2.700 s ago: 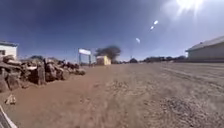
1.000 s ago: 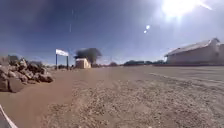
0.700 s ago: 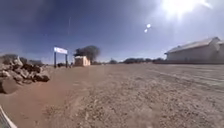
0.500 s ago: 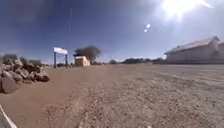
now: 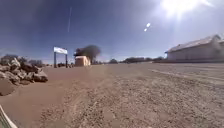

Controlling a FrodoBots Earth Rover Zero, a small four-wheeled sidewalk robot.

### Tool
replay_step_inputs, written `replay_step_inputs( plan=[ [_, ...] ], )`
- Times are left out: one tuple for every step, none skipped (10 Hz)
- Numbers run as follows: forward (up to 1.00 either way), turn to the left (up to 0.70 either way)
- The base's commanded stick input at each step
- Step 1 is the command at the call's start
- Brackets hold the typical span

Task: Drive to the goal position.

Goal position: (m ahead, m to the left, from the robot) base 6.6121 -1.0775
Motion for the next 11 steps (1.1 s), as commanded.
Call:
replay_step_inputs(
  plan=[
    [0.7, 0.0],
    [0.7, 0.0],
    [0.7, 0.0],
    [0.7, 0.0],
    [0.7, 0.0],
    [0.7, 0.0],
    [0.7, 0.0],
    [0.7, 0.0],
    [0.7, 0.0],
    [0.7, 0.0],
    [0.7, 0.0]
  ],
)
